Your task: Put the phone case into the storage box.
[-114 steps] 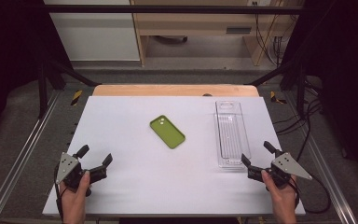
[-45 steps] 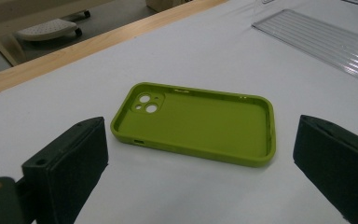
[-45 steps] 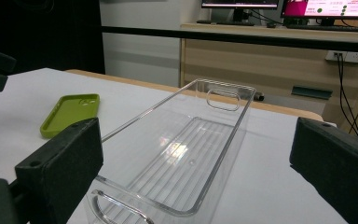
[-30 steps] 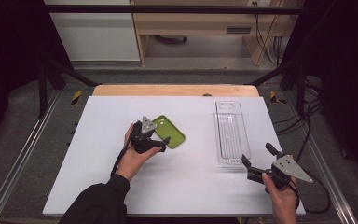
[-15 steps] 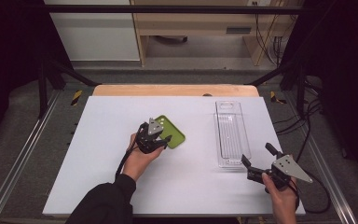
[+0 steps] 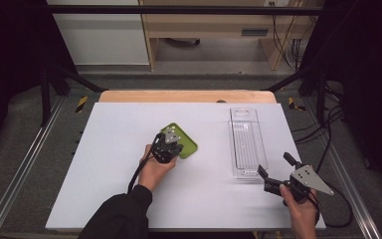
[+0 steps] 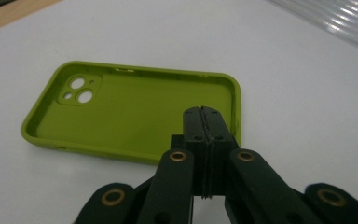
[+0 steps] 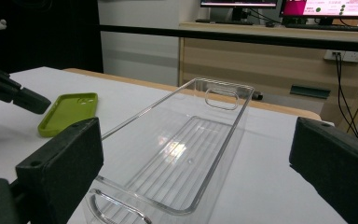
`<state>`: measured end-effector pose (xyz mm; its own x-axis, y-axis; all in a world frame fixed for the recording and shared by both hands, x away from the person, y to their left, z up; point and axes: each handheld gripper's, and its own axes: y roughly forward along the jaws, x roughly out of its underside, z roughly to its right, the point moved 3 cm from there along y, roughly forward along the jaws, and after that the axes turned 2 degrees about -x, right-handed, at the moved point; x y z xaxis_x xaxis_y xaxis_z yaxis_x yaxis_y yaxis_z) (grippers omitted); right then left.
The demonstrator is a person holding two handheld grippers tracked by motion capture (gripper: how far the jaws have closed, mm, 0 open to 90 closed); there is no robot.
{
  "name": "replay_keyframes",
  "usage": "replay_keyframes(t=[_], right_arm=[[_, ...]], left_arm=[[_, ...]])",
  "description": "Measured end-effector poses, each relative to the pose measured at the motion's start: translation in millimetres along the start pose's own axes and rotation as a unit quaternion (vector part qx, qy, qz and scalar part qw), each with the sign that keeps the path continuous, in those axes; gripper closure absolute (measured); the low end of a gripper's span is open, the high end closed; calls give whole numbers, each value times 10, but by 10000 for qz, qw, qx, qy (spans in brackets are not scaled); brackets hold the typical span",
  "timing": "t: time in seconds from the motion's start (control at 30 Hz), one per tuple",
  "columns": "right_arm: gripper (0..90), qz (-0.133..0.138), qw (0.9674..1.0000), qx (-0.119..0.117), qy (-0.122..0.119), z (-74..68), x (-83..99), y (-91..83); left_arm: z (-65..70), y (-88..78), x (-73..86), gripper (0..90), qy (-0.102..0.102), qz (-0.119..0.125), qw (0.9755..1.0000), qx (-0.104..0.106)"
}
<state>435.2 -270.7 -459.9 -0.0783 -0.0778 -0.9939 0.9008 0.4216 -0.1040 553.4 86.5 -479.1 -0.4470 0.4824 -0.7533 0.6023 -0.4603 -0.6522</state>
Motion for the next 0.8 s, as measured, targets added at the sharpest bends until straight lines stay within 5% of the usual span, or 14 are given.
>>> replay_keyframes(t=[0.5, 0.8], right_arm=[[33, 0, 10000, 21, 10, 15, 2, -2], [33, -14, 10000, 9, 2, 12, 3, -2]], left_arm=[[37, 129, 6, 899, -92, -82, 9997, 193], [115, 220, -55, 899, 27, -407, 9989, 223]])
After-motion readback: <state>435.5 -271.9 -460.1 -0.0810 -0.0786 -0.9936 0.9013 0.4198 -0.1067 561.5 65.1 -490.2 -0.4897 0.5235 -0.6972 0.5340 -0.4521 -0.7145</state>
